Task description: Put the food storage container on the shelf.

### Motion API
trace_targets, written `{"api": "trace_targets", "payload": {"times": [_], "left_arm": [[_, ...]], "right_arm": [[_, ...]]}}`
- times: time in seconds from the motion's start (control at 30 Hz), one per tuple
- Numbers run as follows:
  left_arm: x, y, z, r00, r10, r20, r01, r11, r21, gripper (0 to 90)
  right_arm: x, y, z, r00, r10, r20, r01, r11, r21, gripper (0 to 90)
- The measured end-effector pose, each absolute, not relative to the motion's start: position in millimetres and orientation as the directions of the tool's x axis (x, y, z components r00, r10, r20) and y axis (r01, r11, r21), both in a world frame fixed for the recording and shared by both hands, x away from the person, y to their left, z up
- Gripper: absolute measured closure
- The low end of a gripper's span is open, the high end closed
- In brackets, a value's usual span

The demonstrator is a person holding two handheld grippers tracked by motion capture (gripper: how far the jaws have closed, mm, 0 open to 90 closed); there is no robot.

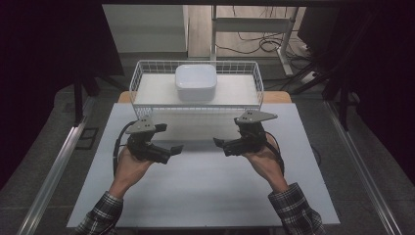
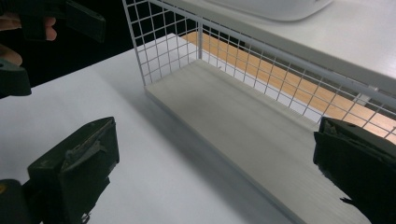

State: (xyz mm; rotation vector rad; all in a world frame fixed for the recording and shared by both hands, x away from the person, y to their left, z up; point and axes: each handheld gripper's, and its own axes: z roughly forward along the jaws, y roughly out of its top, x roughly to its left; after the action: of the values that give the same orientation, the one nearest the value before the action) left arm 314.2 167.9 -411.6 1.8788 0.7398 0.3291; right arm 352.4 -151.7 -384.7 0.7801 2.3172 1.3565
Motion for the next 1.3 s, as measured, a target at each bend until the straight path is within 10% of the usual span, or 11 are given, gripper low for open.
{"api": "trace_targets", "payload": {"times": [1.3], "left_arm": [[273, 156, -482, 0.749, 0.645, -0.149, 0.41, -0.276, 0.869, 3.8]], "right_arm": [[315, -166, -445, -0.789, 0.614, -0.025, 0.318, 0.443, 0.839, 0.0]]}}
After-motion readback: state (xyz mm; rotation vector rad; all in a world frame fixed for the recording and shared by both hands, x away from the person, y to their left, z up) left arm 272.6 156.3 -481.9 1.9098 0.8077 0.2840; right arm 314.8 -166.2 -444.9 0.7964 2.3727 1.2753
